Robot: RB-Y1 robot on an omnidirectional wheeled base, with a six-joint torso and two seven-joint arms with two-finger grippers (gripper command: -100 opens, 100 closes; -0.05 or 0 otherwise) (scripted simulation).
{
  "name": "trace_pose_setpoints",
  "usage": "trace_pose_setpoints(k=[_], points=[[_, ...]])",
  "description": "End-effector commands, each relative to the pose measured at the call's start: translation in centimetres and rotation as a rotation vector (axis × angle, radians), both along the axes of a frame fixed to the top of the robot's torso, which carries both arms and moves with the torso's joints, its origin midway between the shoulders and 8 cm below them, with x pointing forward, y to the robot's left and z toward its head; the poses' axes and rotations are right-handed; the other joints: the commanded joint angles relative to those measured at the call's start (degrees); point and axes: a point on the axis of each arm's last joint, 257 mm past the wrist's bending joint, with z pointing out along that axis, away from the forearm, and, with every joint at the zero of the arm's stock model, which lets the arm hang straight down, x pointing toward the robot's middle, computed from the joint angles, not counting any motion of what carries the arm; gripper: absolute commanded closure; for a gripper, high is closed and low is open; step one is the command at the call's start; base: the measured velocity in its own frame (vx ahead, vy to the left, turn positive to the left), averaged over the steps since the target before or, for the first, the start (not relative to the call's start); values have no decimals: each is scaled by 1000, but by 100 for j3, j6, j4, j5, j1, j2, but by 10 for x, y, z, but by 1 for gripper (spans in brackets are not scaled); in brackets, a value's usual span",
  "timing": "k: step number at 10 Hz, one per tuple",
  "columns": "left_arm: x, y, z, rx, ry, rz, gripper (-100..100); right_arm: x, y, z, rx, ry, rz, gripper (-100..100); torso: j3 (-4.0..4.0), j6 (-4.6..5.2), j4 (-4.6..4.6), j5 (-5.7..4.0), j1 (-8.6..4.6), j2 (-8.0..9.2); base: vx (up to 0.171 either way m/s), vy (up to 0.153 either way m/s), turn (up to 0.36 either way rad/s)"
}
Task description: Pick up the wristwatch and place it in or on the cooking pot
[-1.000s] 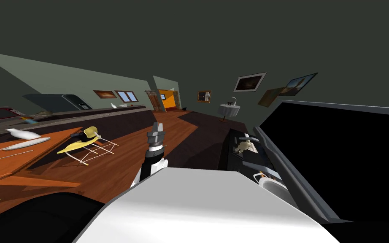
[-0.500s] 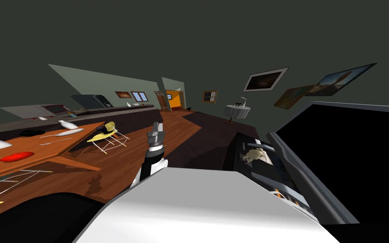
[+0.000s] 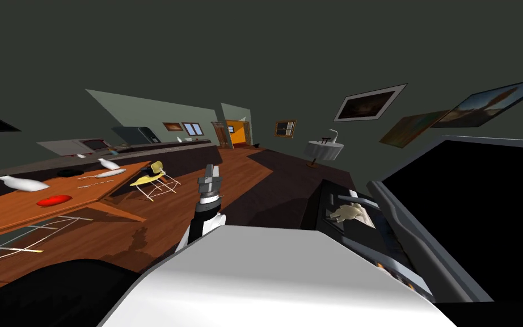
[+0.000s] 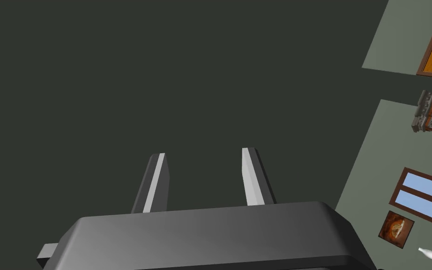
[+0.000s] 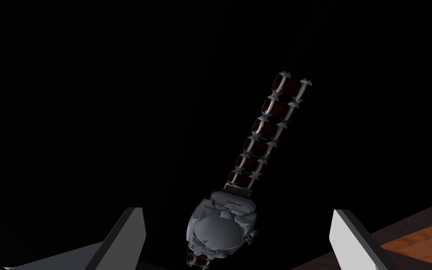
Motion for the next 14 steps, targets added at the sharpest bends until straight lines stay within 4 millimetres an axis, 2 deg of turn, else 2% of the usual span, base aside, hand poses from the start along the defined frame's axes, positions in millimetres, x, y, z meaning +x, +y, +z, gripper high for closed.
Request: trace_pose_setpoints(k=[1,3,6,7,11,12,13,14], points=[[0,0,0,0,0,0,0,2,-2,-4,0,-1,-15,-100,0,0,0,0,0,0,-68,-17,90],[0,0,0,0,0,0,0,6,-3,-13,1,-2,-51,-100,5,-1,2,-1,-3,7,-75,-29,174],[0,0,0,0,0,0,0,8,-3,-16,3,-3,-62,-100,1,1,0,-6,-7,1,-47,-15,64],[0,0,0,0,0,0,0,8,-3,-16,4,-3,-62,100,-6,3,-3,-8,-12,-11,0,0,0],[0,0,0,0,0,0,0,8,-3,-16,3,-3,-64,100,-15,0,-7,-11,-13,-25,0,0,0],[0,0,0,0,0,0,0,8,-3,-16,3,-3,-63,0,-15,0,-7,-10,-13,-25,0,0,0],[0,0,0,0,0,0,0,5,-3,-10,1,-2,-42,100,-15,0,-7,-11,-13,-25,55,10,-177],[0,0,0,0,0,0,0,4,-3,-8,0,-2,-33,100,-22,8,-11,-8,-9,-38,83,21,-158]])
